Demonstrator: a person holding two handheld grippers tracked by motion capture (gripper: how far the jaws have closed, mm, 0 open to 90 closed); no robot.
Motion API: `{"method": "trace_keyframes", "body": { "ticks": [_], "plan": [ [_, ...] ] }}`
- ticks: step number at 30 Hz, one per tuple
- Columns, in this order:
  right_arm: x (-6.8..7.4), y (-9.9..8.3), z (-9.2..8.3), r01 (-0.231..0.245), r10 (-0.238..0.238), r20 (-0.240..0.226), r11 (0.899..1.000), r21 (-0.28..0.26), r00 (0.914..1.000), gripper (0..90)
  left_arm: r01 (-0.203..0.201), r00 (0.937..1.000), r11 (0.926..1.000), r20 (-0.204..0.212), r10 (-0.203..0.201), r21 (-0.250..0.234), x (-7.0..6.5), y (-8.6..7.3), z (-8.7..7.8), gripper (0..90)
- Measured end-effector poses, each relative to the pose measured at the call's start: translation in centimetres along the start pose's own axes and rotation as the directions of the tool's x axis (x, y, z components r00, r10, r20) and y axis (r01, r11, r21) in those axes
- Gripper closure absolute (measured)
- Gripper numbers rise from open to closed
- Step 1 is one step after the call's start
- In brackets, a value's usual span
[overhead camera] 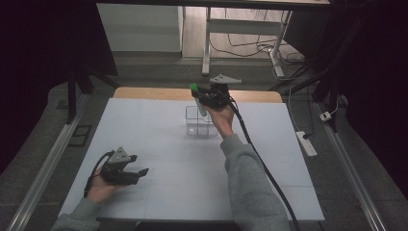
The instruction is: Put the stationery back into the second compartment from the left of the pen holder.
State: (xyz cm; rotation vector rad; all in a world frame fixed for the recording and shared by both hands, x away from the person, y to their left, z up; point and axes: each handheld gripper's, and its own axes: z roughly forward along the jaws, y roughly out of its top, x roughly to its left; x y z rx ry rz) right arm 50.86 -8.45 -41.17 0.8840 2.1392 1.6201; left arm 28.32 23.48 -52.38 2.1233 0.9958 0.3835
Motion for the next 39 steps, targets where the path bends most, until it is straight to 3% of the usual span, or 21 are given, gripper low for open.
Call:
{"method": "trace_keyframes", "body": {
  "ticks": [7,14,19,31,39],
  "plan": [
    [-0.2,0.0,0.4,0.001,-0.001,0.003,1.0,-0.016,1.0,66.6,-0.01,0.9999,1.0,0.004,0.01,-0.002,0.0,0.0,0.0,27.8],
    [-0.7,-0.6,0.7,-0.003,0.003,0.015,1.0,0.012,0.9999,65.5,-0.009,0.9999,1.0,0.005,0.009,0.002,0.0,0.0,0.0,27.7],
    [-0.8,-0.7,0.7,-0.005,0.004,0.033,0.999,0.036,0.9994,53.8,-0.014,0.9999,0.9999,0.008,0.014,0.006,-0.1,0.0,0.1,27.4],
    [0.0,-0.6,-0.8,0.03,-0.03,-0.002,0.994,0.106,0.9995,46.3,-0.016,0.9999,0.9998,0.005,0.016,0.01,-0.1,0.0,0.1,27.3],
    [0.2,-1.8,-2.7,0.05,-0.05,-0.007,0.988,0.145,0.9987,45.3,-0.015,0.9999,0.9998,0.0,0.015,0.012,-0.1,0.0,0.1,27.3]
  ]
}}
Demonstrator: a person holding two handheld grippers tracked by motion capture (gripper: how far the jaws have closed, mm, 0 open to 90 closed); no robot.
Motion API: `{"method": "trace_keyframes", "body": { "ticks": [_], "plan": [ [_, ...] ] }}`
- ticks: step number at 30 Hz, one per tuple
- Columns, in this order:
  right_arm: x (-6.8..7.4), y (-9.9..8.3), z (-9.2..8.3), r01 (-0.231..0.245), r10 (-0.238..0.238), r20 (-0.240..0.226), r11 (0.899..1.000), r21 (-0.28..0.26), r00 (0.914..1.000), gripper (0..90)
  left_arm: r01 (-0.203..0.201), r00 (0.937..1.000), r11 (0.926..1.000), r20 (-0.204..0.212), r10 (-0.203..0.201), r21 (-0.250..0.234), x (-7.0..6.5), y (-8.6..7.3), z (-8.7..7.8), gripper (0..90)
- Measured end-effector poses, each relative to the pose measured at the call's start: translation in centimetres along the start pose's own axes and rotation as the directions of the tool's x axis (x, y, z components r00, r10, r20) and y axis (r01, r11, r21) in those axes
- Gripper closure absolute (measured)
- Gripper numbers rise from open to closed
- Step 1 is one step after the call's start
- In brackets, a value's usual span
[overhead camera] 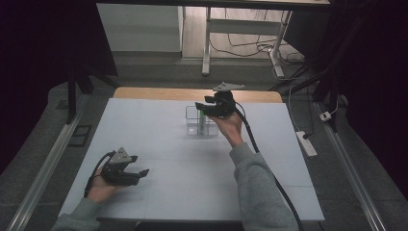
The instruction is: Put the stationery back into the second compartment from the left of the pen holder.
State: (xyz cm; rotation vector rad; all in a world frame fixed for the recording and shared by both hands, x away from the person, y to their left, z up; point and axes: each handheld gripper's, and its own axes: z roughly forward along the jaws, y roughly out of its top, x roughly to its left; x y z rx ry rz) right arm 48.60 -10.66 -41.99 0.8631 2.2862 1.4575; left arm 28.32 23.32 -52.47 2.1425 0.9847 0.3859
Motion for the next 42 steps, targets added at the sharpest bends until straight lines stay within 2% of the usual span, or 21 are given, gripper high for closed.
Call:
{"method": "trace_keyframes", "body": {
  "ticks": [6,11,23,29,35,42],
  "plan": [
    [-0.2,-1.8,-2.8,0.016,-0.016,0.017,1.0,0.023,0.9997,44.7,0.004,1.0,1.0,-0.002,-0.004,-0.002,0.0,0.0,-0.1,27.3],
    [-0.4,-3.5,-5.3,0.022,-0.024,0.02,0.997,0.069,0.9995,43.0,0.002,1.0,1.0,-0.003,-0.002,0.0,0.0,0.0,0.0,27.2],
    [0.1,-10.0,-10.3,0.011,-0.018,0.041,0.987,0.159,0.999,39.3,0.014,0.9998,0.9999,-0.011,-0.014,0.0,0.1,0.0,0.1,27.2],
    [0.3,-12.8,-12.7,-0.018,0.011,0.042,0.986,0.169,0.999,38.6,0.012,0.9999,0.9999,-0.009,-0.012,0.002,0.1,0.1,0.2,27.2],
    [0.4,-15.4,-15.4,-0.016,0.004,0.065,0.982,0.188,0.9979,38.1,0.008,0.9999,1.0,-0.009,-0.008,0.004,0.0,0.1,0.2,27.1],
    [-0.2,-17.1,-18.4,-0.026,0.012,0.085,0.986,0.163,0.9963,37.0,0.004,0.9999,1.0,-0.011,-0.004,0.004,-0.1,0.1,0.3,27.1]
  ]
}}
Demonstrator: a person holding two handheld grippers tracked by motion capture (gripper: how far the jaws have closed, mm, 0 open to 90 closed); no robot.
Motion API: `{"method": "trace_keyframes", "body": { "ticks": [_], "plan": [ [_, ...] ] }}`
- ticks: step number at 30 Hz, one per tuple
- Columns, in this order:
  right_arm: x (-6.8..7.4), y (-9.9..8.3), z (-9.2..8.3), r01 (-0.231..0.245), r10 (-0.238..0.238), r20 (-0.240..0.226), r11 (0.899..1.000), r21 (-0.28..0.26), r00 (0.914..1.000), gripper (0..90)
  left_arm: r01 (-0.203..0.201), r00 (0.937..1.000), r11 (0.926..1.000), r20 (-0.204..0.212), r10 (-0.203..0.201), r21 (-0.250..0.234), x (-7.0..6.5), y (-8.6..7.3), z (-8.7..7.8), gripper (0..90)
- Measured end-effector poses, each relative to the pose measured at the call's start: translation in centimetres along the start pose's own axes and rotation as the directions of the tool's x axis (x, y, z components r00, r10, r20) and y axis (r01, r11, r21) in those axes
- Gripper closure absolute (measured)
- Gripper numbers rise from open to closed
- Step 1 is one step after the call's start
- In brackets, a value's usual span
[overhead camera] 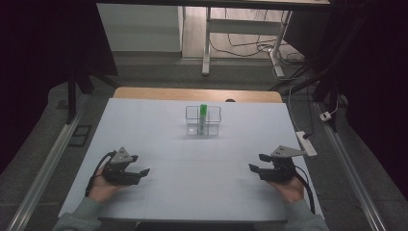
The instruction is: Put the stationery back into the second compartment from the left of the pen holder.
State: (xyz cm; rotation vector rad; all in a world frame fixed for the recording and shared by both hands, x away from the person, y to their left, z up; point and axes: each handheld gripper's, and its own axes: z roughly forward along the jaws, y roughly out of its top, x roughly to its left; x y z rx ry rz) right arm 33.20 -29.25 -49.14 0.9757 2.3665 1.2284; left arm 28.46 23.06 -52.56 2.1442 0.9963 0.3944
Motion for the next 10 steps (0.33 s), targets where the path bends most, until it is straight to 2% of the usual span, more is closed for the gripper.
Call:
{"method": "trace_keyframes", "body": {
  "ticks": [5,10],
  "plan": [
    [-0.54,-0.75,-0.52,-0.014,0.014,-0.004,1.0,-0.005,0.9999,36.3,-0.001,1.0,1.0,-0.003,0.001,-0.001,-0.02,0.03,0.05,27.1],
    [-0.32,-0.62,-0.3,0.004,-0.004,-0.005,1.0,-0.004,1.0,35.6,-0.002,1.0,1.0,-0.005,0.002,-0.003,-0.02,0.02,-0.02,27.1]
  ]
}}
